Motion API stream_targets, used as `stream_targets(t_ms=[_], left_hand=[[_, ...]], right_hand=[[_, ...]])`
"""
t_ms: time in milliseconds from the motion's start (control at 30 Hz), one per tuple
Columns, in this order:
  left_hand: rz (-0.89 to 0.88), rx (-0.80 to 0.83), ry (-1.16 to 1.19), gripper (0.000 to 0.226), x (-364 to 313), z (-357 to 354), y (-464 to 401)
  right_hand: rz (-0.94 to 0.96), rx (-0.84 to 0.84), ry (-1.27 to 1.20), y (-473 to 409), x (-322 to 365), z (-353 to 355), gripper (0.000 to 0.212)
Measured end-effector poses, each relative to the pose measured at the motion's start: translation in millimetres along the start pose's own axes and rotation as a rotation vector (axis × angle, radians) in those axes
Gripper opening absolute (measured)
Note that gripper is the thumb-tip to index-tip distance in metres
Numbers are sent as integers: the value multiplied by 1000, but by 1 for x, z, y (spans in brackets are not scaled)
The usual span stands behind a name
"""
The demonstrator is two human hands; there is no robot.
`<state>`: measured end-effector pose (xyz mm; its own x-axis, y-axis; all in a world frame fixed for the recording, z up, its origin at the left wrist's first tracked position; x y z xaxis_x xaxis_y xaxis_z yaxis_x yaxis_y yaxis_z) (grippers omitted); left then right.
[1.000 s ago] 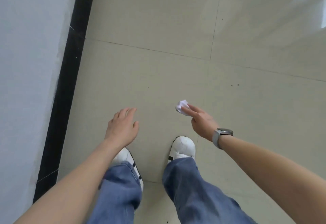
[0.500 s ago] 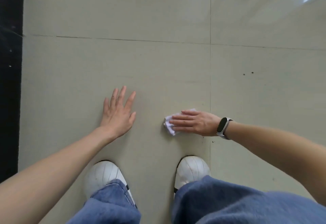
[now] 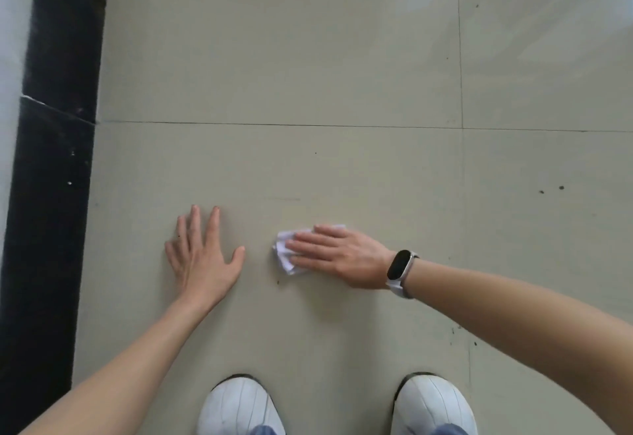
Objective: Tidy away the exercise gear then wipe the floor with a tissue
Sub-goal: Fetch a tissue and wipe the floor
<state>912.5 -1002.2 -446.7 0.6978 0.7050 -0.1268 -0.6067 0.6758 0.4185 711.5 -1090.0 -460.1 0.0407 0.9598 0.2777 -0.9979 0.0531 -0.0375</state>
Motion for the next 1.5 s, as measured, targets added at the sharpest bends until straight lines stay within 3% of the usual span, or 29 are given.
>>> stream_targets(t_ms=[33, 133, 167, 200, 233, 267, 333, 400, 467, 500, 600, 667, 700, 767, 833, 900, 967, 1100, 1167, 1233, 1300, 1367, 1400, 1500], left_hand=[[14, 5, 2, 81, 5, -1, -1], [-6, 17, 24, 79, 12, -3, -2], [-12, -1, 43, 76, 14, -1, -3], [-9, -36, 68, 73, 16, 3, -5], [8, -75, 95, 71, 20, 7, -8], [41, -104, 114, 69, 25, 11, -11], [123, -120, 118, 67, 38, 16, -18], [150, -95, 103, 67, 47, 14, -22], [156, -97, 115, 64, 51, 12, -23], [161, -102, 133, 62, 52, 13, -24], [192, -99, 194, 54, 56, 17, -27], [204, -107, 243, 51, 58, 21, -29], [208, -125, 275, 49, 59, 24, -31], [235, -170, 382, 46, 65, 30, -35], [303, -212, 490, 43, 67, 38, -38], [338, -261, 454, 40, 60, 44, -40], [289, -303, 349, 45, 39, 46, -43], [52, -143, 221, 61, -21, 34, -64], [-65, -58, 160, 74, -50, 33, -81], [-103, 15, 158, 88, -71, 37, -101], [-30, 65, 204, 103, -82, 43, -120], [64, 100, 210, 117, -88, 47, -134], [90, 117, 183, 121, -89, 47, -138], [82, 133, 99, 123, -89, 46, -144]], right_hand=[[-126, -41, 51, -8, -28, 7, 63], [-780, -114, -39, -31, -101, 27, 75], [-921, -108, -79, -42, -102, 28, 76], [-930, -126, -84, -56, -91, 28, 75], [-796, -144, -62, -67, -69, 23, 72], [-548, -132, -59, -73, -38, 11, 67], [18, -14, -77, -65, 33, -13, 57], [360, 114, -146, -51, 57, -20, 48], [342, 80, -124, -70, 25, -13, 53], [193, 25, -93, -89, -2, -4, 58], [-525, -68, -163, -141, -92, 22, 73], [-702, -56, -174, -162, -88, 24, 73], [-599, -69, -166, -166, -67, 19, 71], [-144, -63, -136, -150, 4, -1, 63], [264, 72, -147, -110, 56, -16, 54], [358, 137, -135, -86, 41, -15, 50], [136, 75, -98, -85, -16, 0, 61], [-707, -67, -98, -54, -151, 47, 82], [-1020, -134, -91, -25, -161, 52, 86], [-962, -154, -20, -9, -130, 39, 84], [-699, -81, -54, 3, -105, 27, 80], [-568, -32, -36, 9, -133, 40, 80], [-678, -29, -52, 11, -162, 49, 83], [-1263, -114, -119, 10, -253, 74, 84]])
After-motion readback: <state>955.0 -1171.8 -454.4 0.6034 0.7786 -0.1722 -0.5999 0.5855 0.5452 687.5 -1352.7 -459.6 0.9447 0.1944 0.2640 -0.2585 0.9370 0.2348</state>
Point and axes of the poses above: each hand's wrist, its own y-axis away from the middle knuckle, its own z-axis out of the back of the hand, x = y × z, the point moved 5 cm from there along -y, towards the middle knuckle, and after that the axes turned 6 degrees about -x, right-handed, at the moved point
